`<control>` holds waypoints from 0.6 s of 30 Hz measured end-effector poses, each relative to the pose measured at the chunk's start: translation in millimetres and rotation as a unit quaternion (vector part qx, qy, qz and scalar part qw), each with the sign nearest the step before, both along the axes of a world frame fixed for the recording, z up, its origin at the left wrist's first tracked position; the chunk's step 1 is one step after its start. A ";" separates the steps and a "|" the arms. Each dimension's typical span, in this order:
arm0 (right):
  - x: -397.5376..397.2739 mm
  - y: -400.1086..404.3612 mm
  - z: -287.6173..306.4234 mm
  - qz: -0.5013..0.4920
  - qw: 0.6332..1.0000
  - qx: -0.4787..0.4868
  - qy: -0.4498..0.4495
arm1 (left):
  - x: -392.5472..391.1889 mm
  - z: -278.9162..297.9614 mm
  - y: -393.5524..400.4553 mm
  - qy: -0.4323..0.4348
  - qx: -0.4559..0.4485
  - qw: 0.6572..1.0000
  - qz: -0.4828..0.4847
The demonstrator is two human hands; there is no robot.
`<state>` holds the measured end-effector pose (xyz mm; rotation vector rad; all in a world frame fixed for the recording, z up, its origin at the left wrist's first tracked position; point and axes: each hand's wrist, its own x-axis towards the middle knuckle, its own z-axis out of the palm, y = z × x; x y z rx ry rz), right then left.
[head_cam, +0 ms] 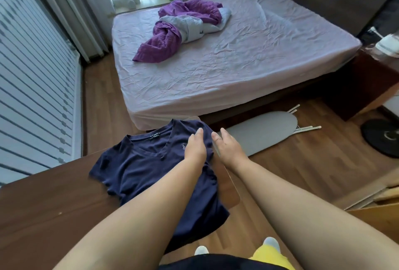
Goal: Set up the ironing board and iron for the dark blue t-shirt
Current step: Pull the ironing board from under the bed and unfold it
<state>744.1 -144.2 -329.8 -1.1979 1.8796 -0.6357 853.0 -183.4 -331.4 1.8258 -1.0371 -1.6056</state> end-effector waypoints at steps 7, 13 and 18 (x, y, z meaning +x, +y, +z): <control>-88.7 -3.2 6.9 -0.112 0.985 -0.004 -0.132 | -114.5 1.1 -2.6 0.096 0.091 0.987 0.095; -190.9 5.9 8.3 -0.106 0.983 0.004 -0.148 | -214.0 -1.5 13.2 0.105 0.109 0.984 0.099; -262.1 6.6 8.3 -0.091 0.985 0.018 -0.142 | -278.6 2.9 21.4 0.120 0.121 0.978 0.123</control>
